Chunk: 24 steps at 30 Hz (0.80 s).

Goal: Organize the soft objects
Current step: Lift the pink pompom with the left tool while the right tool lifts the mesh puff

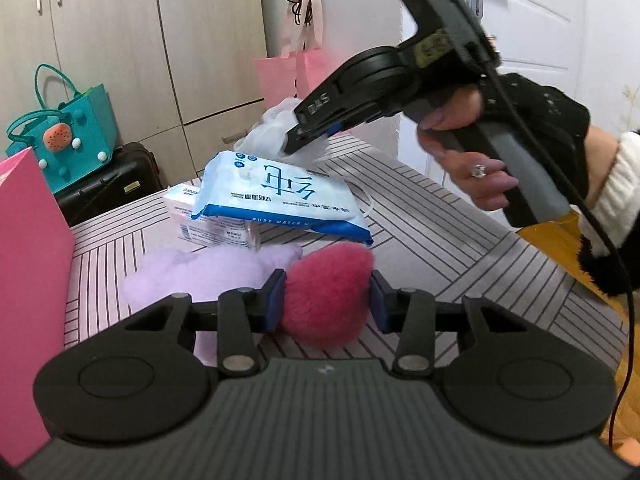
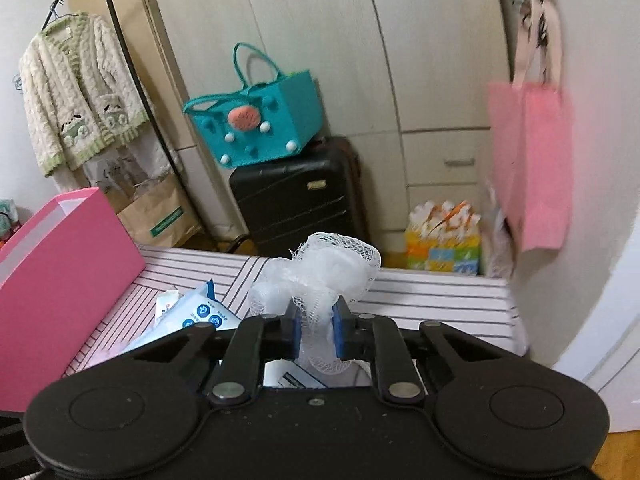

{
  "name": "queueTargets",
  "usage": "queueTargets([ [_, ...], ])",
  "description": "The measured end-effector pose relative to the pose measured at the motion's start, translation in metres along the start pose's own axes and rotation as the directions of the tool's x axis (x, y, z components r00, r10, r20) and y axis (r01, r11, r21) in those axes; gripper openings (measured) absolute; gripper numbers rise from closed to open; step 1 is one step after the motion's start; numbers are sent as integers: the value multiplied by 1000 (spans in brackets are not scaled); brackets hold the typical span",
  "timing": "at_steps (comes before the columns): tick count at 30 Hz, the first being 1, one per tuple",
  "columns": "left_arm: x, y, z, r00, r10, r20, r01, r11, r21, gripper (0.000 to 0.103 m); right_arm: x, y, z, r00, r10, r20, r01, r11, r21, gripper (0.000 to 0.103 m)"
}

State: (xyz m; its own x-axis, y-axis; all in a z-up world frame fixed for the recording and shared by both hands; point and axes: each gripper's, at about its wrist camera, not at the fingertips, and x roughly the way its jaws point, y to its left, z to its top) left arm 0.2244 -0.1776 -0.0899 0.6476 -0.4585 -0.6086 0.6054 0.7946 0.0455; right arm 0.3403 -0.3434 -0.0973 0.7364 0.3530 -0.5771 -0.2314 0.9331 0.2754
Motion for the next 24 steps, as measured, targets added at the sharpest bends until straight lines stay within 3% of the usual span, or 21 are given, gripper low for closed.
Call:
queueTargets([
  [13, -32, 1, -3, 998, -68, 9, 69, 995, -74, 34, -50, -4, -12, 976, -210, 57, 213, 976, -49, 18],
  [24, -54, 5, -11, 997, -82, -2, 81, 991, -104, 33, -103, 10, -43, 966, -241, 92, 246, 968, -51, 18],
])
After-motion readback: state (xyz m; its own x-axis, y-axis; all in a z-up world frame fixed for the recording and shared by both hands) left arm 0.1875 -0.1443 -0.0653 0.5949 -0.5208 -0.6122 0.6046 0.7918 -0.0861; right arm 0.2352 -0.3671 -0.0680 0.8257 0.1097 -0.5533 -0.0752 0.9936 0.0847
